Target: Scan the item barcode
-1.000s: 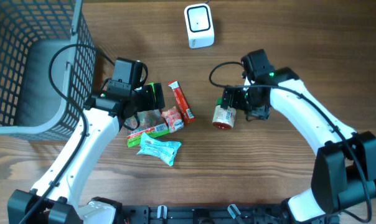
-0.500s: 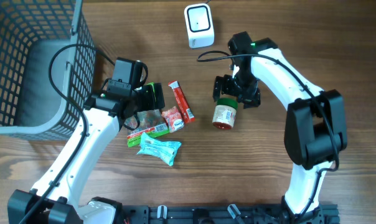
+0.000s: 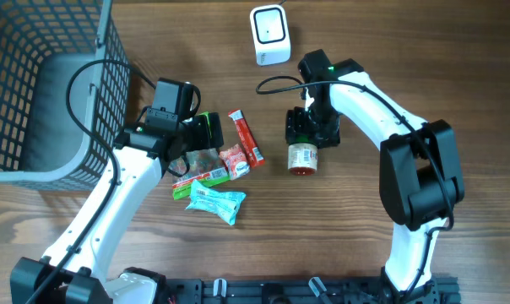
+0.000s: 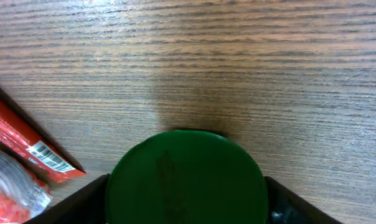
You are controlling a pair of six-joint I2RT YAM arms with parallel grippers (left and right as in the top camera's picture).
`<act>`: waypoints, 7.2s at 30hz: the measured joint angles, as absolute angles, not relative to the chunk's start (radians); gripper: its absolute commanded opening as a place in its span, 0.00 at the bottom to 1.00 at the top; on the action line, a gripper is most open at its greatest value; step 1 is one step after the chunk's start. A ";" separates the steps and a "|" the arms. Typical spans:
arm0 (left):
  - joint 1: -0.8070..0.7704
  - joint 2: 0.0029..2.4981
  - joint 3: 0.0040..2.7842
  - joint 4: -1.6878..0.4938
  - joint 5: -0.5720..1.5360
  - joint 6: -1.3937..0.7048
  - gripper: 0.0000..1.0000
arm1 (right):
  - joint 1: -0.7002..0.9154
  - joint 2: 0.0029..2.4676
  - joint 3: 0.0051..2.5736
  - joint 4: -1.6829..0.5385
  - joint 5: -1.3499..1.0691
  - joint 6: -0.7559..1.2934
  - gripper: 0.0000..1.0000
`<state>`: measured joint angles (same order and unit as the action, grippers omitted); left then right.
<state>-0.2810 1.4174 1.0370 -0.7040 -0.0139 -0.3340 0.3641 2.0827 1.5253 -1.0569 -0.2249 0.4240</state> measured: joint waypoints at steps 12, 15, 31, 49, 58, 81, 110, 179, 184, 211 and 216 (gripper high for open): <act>-0.281 1.417 1.037 -0.704 -0.014 -0.334 1.00 | 0.364 2.028 1.525 -1.059 -0.119 0.408 0.63; -0.281 1.417 1.037 -0.704 -0.014 -0.334 1.00 | 0.364 1.855 1.525 -1.071 -0.044 0.402 0.62; -0.281 1.417 1.037 -0.704 -0.014 -0.334 1.00 | 0.714 1.694 1.057 -0.447 0.619 0.588 0.68; -0.281 1.417 1.037 -0.704 -0.014 -0.334 1.00 | 0.675 1.592 1.086 -0.536 0.412 0.435 1.00; -0.281 1.417 1.037 -0.704 -0.014 -0.334 1.00 | 0.438 1.582 1.358 -0.896 0.006 0.020 0.99; -0.281 1.417 1.037 -0.704 -0.014 -0.334 1.00 | 0.449 1.848 1.335 -0.875 0.042 0.341 0.77; -0.281 1.417 1.037 -0.704 -0.014 -0.334 1.00 | 0.449 1.848 1.343 -0.897 -0.083 -0.160 0.66; -0.281 1.417 1.037 -0.704 -0.014 -0.334 1.00 | 0.435 1.824 1.623 -1.114 0.001 0.099 0.26; -0.281 1.417 1.037 -0.704 -0.014 -0.334 1.00 | 0.435 1.791 1.650 -1.114 0.001 0.109 0.39; -0.281 1.421 1.037 -0.704 -0.014 -0.334 1.00 | 0.410 2.281 1.985 -0.152 -0.009 0.156 0.32; -0.281 1.421 1.037 -0.704 -0.014 -0.334 1.00 | 0.409 2.380 1.985 0.075 0.054 0.216 0.31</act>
